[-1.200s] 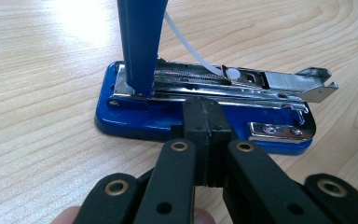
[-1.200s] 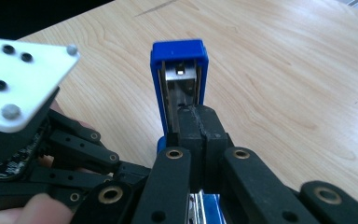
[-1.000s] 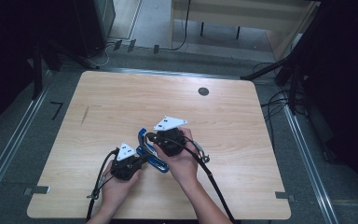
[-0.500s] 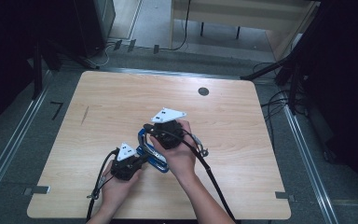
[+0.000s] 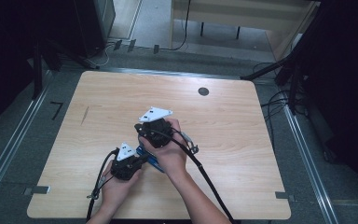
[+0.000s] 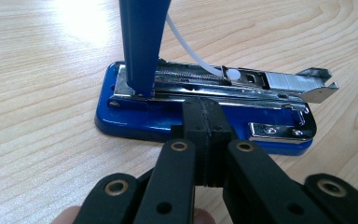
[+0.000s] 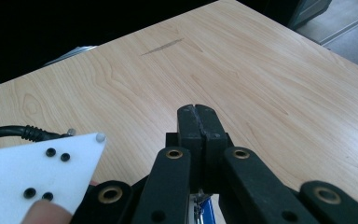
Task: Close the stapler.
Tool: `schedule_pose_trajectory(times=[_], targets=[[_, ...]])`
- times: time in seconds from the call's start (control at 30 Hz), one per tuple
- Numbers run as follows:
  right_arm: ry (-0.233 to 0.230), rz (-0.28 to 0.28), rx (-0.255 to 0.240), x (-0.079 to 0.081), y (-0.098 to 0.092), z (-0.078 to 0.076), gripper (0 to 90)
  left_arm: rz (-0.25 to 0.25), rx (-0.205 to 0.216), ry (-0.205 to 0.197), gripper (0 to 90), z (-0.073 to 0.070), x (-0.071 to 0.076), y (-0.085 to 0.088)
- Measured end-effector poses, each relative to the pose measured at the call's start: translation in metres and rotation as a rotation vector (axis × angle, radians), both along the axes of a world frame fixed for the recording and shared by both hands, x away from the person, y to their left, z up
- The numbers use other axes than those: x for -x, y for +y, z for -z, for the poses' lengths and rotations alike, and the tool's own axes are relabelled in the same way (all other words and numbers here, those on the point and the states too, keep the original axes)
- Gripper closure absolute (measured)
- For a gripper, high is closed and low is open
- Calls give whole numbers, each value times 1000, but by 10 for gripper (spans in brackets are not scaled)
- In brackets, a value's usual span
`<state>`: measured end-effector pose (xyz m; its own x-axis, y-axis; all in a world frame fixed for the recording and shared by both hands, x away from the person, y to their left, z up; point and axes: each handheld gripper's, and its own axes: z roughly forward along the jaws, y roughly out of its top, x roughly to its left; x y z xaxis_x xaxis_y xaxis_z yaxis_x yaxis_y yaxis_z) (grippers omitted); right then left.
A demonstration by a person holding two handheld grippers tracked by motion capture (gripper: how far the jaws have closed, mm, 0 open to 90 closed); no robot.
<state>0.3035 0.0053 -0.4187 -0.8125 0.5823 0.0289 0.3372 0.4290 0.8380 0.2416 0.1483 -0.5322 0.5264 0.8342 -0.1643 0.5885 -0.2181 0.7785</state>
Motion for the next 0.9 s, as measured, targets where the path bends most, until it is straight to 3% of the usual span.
schedule_pose_trajectory(times=[0.27, 0.6, 0.9], targets=[[7, 11, -5, 5, -14, 4, 900, 1, -2, 1, 900, 0, 0, 0], [26, 40, -43, 21, -44, 19, 900, 1, 0, 2, 900, 0, 0, 0], [29, 55, -55, 34, -55, 30, 900, 2, 0, 4, 900, 0, 0, 0]])
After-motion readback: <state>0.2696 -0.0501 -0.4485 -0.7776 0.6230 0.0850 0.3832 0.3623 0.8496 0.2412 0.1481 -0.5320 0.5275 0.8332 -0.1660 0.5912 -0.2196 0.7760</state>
